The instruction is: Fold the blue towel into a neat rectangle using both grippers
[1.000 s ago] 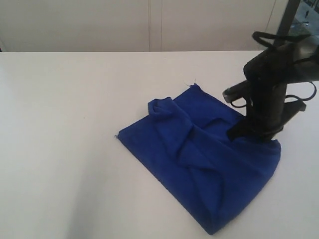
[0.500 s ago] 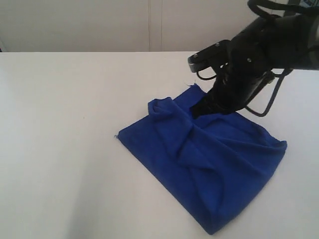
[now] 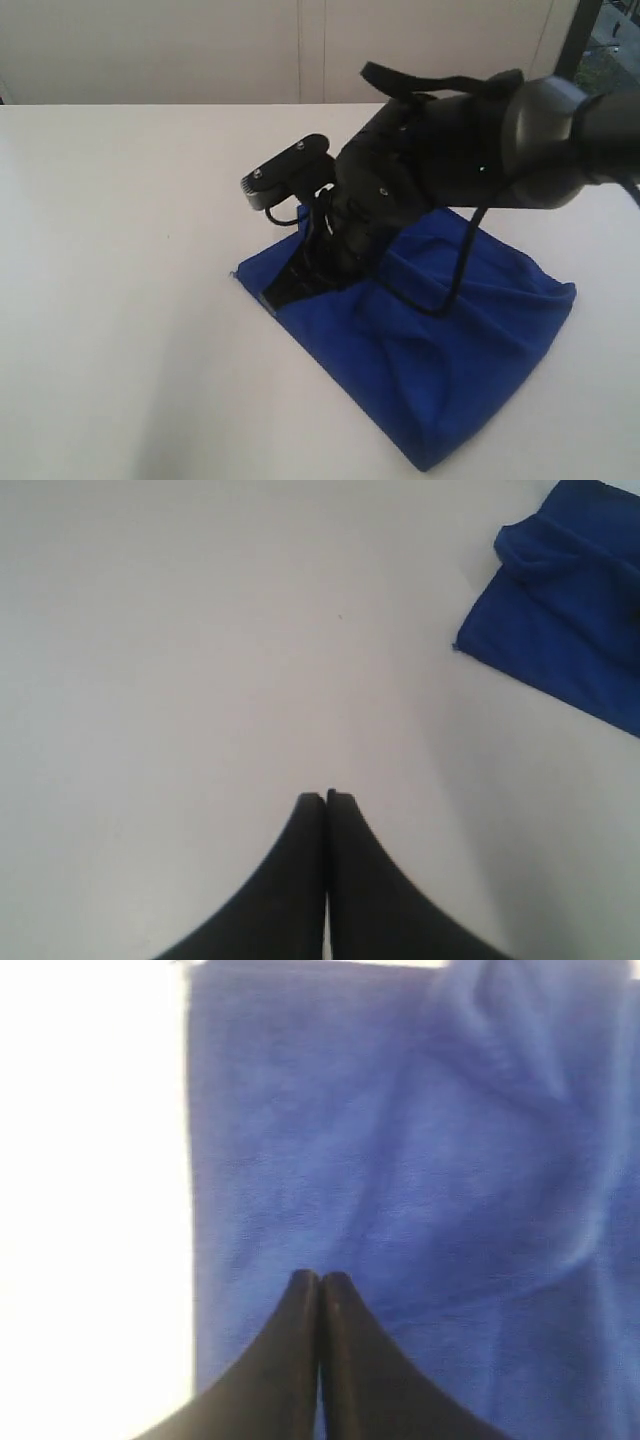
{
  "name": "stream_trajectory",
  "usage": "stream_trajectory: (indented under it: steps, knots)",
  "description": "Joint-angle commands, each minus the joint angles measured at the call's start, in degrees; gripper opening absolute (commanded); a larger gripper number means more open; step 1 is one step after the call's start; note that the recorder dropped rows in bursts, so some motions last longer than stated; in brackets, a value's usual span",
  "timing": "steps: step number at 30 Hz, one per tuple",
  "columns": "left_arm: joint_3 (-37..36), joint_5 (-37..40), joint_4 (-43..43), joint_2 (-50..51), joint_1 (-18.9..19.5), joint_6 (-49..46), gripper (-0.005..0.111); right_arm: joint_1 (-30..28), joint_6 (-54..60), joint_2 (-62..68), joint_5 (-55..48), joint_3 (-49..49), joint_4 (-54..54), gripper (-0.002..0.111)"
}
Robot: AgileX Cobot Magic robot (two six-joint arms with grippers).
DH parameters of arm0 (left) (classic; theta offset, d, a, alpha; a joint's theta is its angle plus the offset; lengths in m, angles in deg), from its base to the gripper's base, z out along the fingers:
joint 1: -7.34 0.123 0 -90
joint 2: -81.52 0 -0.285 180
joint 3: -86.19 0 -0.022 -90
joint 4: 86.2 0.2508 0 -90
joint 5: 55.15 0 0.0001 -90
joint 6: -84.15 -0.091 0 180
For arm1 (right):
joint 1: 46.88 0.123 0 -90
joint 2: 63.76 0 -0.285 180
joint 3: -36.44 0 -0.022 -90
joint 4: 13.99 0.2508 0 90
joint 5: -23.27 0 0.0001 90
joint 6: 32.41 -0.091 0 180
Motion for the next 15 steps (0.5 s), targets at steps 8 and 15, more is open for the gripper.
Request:
stream_trajectory:
  steps: [8, 15]
  knots:
    - [-0.28, 0.46, -0.35, -0.38, 0.21, 0.09, 0.0, 0.3, 6.26, 5.86, 2.77, -0.21, 8.78, 0.0]
    - [-0.28, 0.46, -0.35, -0.38, 0.21, 0.09, 0.0, 0.3, 6.26, 10.0, 7.88, -0.1, 10.28, 0.0]
